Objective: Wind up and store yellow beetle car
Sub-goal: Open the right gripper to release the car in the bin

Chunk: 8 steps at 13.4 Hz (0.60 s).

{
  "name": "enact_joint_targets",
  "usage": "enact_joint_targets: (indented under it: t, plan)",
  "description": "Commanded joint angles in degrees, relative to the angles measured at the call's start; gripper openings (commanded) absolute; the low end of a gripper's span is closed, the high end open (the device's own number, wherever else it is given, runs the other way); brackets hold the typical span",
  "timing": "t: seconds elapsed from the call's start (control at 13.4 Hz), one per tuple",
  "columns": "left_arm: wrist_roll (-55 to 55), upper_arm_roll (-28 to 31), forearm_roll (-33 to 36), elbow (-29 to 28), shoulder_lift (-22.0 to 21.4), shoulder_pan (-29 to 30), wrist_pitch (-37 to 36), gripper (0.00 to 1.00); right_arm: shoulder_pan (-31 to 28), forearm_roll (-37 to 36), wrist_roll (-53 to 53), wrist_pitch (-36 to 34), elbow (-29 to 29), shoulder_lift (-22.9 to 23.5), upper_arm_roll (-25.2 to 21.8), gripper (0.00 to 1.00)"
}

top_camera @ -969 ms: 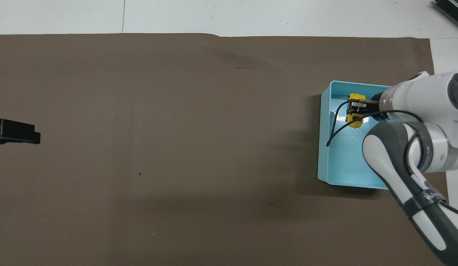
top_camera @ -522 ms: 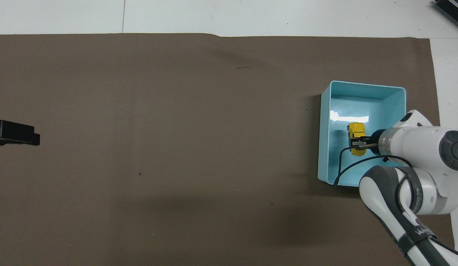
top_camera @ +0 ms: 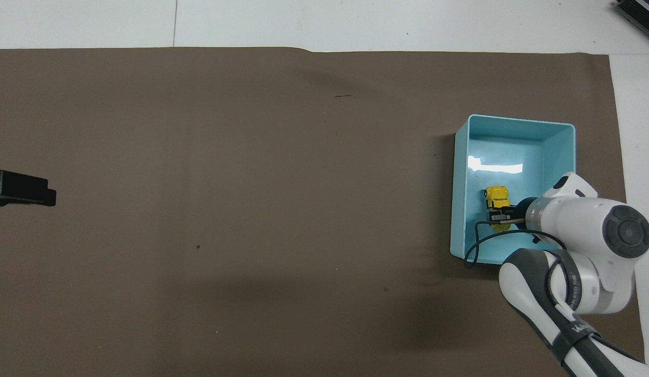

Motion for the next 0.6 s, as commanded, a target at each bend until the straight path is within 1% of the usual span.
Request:
enact_joint_targets:
  t: [0.0,0.15,0.52]
  plan:
    - [0.65,-0.24,-0.87,-0.7,-0.9,0.89,-0.3,1.0,-0.85,1.77,-2.95,-9.16,7.37,-0.29,0.38,1.0]
    - [0.65,-0.24,-0.87,-0.7,-0.9,0.89,-0.3,1.0,-1.03,1.77,-3.04,-15.59,13.26,0.24,0.29,1.0]
    - [0.65,-0.24,-0.87,-0.7,-0.9,0.89,-0.3,1.0,-1.29,0.62,-2.78,-24.92,23.03,1.21,0.03,1.0]
